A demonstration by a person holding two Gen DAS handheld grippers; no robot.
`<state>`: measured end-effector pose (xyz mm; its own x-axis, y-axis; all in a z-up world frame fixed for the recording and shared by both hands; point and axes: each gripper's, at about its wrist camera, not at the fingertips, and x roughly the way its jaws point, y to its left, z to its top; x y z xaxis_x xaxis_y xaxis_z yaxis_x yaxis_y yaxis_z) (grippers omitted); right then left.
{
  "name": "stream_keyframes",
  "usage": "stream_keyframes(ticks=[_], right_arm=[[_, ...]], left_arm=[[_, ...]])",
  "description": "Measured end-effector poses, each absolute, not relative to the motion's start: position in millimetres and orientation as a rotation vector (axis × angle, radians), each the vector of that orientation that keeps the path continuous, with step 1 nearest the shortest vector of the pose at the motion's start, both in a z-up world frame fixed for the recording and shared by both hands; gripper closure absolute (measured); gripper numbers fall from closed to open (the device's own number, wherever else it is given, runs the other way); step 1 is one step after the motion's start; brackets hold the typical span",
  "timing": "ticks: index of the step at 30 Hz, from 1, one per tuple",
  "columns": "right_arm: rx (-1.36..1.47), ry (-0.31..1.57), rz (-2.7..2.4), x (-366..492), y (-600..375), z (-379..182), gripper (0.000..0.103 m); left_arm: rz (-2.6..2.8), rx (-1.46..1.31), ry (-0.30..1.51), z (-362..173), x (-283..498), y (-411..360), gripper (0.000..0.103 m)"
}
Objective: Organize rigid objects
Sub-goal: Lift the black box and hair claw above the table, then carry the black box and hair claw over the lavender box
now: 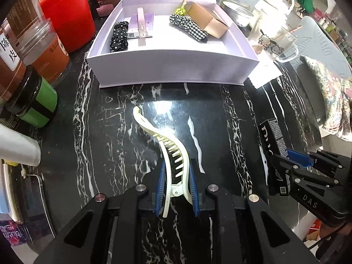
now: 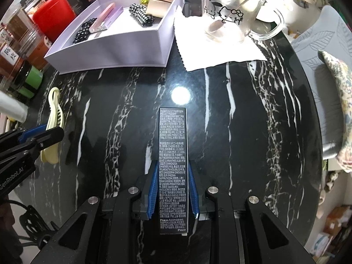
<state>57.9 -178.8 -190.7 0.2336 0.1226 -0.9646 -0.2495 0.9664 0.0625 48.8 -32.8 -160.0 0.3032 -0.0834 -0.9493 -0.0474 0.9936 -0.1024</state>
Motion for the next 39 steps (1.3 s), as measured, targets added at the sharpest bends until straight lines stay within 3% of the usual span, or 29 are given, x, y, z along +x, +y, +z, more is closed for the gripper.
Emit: stream_keyframes(ticks=[21,39], right_arm=[[-0.048,1.349,0.369,34.2,-186.7,-129.3,0.078],[-0.031,1.277,0.393,42.5,-186.8,-83.4,0.078]], left_arm=[[-0.109,-0.082,1.248,-95.0,42.0,-50.8,0.082],[-0.152,-0.087,1.182,-49.7,67.0,-54.9,0.082]])
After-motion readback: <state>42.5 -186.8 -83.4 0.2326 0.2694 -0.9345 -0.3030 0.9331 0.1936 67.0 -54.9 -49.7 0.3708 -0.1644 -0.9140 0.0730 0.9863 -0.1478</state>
